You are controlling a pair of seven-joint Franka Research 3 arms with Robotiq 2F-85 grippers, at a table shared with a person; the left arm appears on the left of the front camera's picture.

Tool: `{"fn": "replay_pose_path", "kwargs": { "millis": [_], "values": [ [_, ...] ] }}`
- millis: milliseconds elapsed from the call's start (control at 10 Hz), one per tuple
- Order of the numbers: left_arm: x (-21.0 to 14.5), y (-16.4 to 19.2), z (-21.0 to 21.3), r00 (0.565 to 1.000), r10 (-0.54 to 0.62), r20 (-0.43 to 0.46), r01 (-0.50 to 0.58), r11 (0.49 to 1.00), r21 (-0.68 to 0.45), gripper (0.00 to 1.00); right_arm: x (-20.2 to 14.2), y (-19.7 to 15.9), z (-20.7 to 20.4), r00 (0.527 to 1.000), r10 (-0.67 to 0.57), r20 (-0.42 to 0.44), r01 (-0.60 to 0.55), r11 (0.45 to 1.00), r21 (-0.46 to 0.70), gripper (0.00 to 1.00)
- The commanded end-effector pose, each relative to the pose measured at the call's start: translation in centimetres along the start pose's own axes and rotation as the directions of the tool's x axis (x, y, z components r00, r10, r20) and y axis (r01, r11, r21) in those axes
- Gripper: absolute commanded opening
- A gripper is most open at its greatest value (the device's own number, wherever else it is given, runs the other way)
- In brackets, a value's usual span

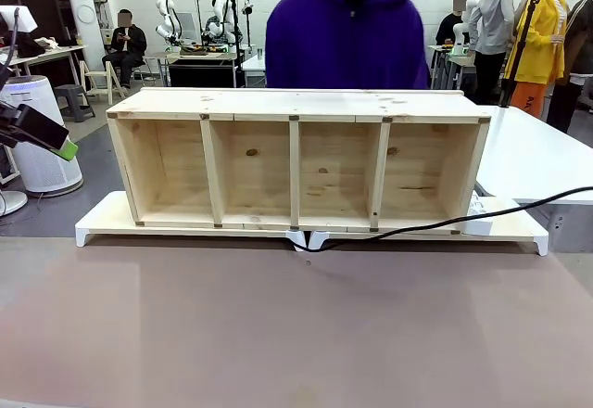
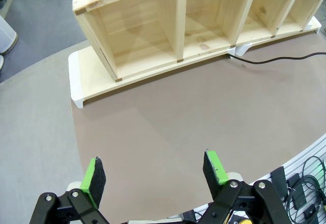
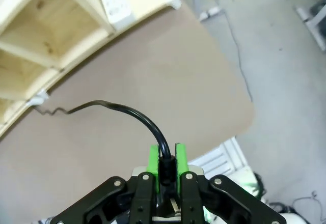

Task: Perform cable management.
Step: Pull the grasped Power Cable to the location of the Power Strip.

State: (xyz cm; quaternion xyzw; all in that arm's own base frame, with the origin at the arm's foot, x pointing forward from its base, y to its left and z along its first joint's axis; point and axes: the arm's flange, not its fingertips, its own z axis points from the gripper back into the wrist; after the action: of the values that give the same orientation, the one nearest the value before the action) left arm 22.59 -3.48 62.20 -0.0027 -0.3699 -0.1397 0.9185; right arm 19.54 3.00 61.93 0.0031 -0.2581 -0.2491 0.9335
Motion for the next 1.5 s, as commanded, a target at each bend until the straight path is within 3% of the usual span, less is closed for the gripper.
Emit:
{"fn": "replay_pose_path", "kwargs": {
  "millis": [0, 300, 400, 900, 1400],
  "values": [
    [0.1, 0.1, 0.0, 1.0, 0.009, 0.008, -0.009, 1.0, -0.002, 1.0, 4.5, 2.2, 0.2, 0.999, 0.032, 0.026, -0.031, 0.999, -0.043, 0.16],
    [0.1, 0.1, 0.0, 1.0, 0.009, 0.008, -0.009, 1.0, -0.002, 1.0, 7.8, 4.1, -0.2, 0.998, 0.051, -0.031, -0.051, 0.999, -0.003, 0.16],
    [0.1, 0.1, 0.0, 1.0, 0.009, 0.008, -0.009, 1.0, -0.002, 1.0, 5.7, 3.0, -0.6, 0.999, 0.04, -0.001, -0.04, 0.999, -0.019, 0.16],
    [0.1, 0.1, 0.0, 1.0, 0.009, 0.008, -0.009, 1.0, -0.002, 1.0, 6.0, 3.2, -0.4, 0.999, 0.04, -0.007, -0.041, 0.999, -0.019, 0.16],
    [0.1, 0.1, 0.0, 1.0, 0.009, 0.008, -0.009, 1.0, -0.002, 1.0, 13.9, 4.7, -3.6, 0.975, 0.208, -0.078, -0.211, 0.977, -0.042, 0.16]
  ]
}}
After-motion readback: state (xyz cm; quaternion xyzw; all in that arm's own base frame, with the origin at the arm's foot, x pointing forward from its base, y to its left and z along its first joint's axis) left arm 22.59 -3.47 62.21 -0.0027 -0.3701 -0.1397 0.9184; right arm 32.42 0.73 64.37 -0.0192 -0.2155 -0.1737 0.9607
